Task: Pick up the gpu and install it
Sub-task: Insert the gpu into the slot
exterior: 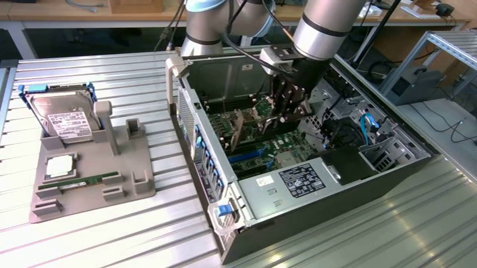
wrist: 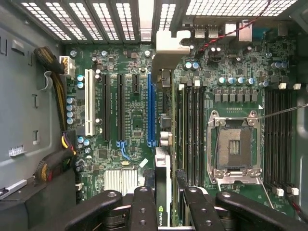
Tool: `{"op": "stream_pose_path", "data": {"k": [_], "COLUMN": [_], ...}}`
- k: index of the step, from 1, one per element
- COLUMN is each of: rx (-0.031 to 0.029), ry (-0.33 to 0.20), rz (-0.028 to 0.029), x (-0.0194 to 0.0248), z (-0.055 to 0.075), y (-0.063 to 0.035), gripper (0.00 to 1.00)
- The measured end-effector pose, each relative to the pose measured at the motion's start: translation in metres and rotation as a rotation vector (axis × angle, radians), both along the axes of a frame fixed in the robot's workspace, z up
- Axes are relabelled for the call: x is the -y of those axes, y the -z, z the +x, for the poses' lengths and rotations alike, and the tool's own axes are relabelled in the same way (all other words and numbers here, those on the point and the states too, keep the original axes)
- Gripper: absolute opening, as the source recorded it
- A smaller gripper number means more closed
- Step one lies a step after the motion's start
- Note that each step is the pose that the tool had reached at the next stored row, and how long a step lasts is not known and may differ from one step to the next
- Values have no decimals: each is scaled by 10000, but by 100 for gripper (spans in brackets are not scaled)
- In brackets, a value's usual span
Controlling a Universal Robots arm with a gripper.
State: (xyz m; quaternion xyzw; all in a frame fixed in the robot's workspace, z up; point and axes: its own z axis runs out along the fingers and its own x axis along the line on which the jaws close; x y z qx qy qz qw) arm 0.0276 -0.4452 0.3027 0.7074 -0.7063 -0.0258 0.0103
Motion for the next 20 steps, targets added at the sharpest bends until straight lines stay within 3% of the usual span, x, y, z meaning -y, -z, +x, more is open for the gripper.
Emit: {"op": "stream_pose_path", "data": {"k": [6,11,14,20], "rx": [3,5,5,5], "ry": [0,0,0,2], "rz": [-1,0,1,0], "x": [49,120,137,143], "z": [-164,-303,-387,-413], "y": [0,6,15,87], "gripper": [27,27,27,27]}}
